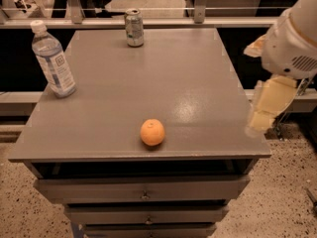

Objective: Pick orange

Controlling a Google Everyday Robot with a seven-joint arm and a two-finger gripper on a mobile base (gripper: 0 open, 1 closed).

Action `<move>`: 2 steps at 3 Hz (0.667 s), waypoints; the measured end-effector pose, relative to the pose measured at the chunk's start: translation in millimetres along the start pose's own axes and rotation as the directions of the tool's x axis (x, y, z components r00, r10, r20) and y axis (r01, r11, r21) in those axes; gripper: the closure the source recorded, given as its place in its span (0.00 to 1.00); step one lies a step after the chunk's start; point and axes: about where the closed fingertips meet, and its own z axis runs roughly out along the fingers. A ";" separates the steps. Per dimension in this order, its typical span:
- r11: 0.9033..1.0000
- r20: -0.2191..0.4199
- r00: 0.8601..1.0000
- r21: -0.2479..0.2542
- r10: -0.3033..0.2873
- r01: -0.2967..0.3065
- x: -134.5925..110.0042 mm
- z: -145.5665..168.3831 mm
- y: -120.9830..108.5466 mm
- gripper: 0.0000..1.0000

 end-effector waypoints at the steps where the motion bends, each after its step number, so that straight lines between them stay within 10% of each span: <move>1: 0.999 0.127 0.992 -0.042 0.016 -0.011 -34.7 36.3 7.4 0.00; 2: 0.995 0.257 0.965 -0.094 0.054 -0.031 -68.8 65.6 14.1 0.00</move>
Offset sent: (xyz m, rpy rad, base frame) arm 0.0301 0.1325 -0.0670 0.4748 0.0556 0.0621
